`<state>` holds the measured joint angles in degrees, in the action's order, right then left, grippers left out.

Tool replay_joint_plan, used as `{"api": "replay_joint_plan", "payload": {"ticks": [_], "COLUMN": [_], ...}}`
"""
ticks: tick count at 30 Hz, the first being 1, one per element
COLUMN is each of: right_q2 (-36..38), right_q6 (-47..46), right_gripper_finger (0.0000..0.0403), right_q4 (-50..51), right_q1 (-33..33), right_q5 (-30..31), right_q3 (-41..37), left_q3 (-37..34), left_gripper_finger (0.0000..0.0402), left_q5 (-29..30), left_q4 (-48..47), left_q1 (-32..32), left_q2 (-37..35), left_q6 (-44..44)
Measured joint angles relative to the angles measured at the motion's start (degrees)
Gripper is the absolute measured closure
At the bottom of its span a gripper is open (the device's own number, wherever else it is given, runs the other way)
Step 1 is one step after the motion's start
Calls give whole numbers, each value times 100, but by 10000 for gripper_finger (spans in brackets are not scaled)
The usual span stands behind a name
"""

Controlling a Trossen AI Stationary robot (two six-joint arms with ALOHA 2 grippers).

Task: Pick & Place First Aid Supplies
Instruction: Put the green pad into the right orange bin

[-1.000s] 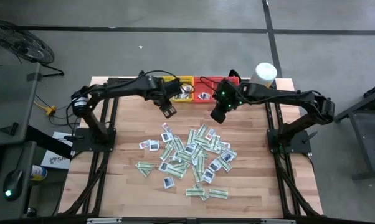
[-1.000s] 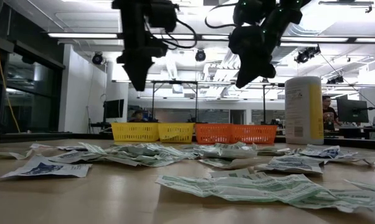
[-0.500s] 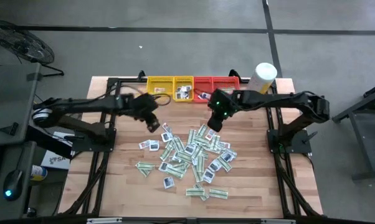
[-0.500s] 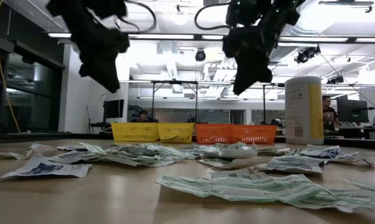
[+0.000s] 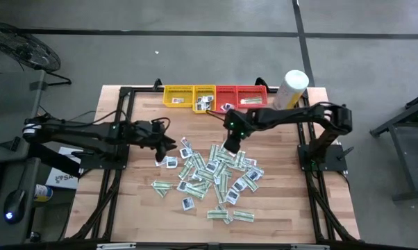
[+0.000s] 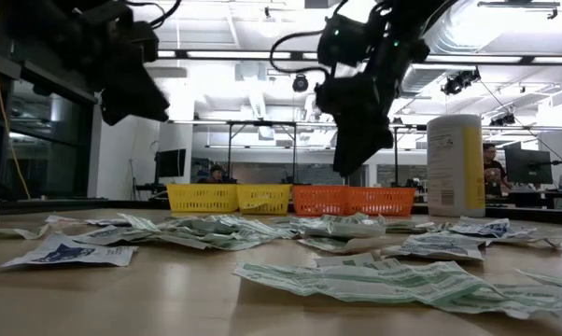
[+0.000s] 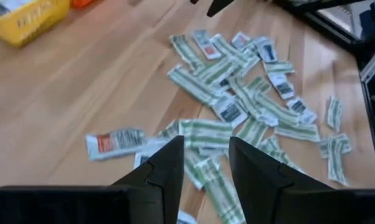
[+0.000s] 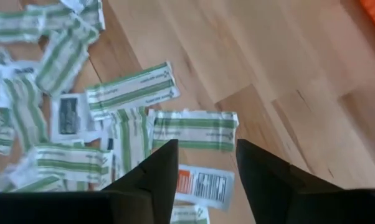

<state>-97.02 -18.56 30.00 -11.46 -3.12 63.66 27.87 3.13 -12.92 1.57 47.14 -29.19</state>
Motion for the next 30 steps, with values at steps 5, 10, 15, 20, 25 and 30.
{"api": "replay_joint_plan", "payload": {"ticks": [5,10,15,20,25,30], "right_q2": [-384,-710,-816,-810,-1009,-1192], "right_q6": [292,501,600,850,907,824], "right_gripper_finger": [255,266,269,269,269,269], "right_q4": [-222,-349,-373,-485,-526,-583], "right_q1": [26,26,26,24,45,108], "right_q5": [-107,-96,261,422,336,354], "right_q3": [0,0,-2,-2,-4,14], "left_q3": [-256,-433,-602,-696,-701,-700], "left_gripper_finger": [275,275,275,275,275,275], "left_q5": [26,39,87,164,111,175], "left_q4": [-7,-9,-5,-3,95,298], "left_q1": [-94,-199,-202,-200,-200,-376], "left_q2": [-129,-158,-157,-157,-159,-251], "left_q6": [-243,-405,-461,-468,-422,-295]}}
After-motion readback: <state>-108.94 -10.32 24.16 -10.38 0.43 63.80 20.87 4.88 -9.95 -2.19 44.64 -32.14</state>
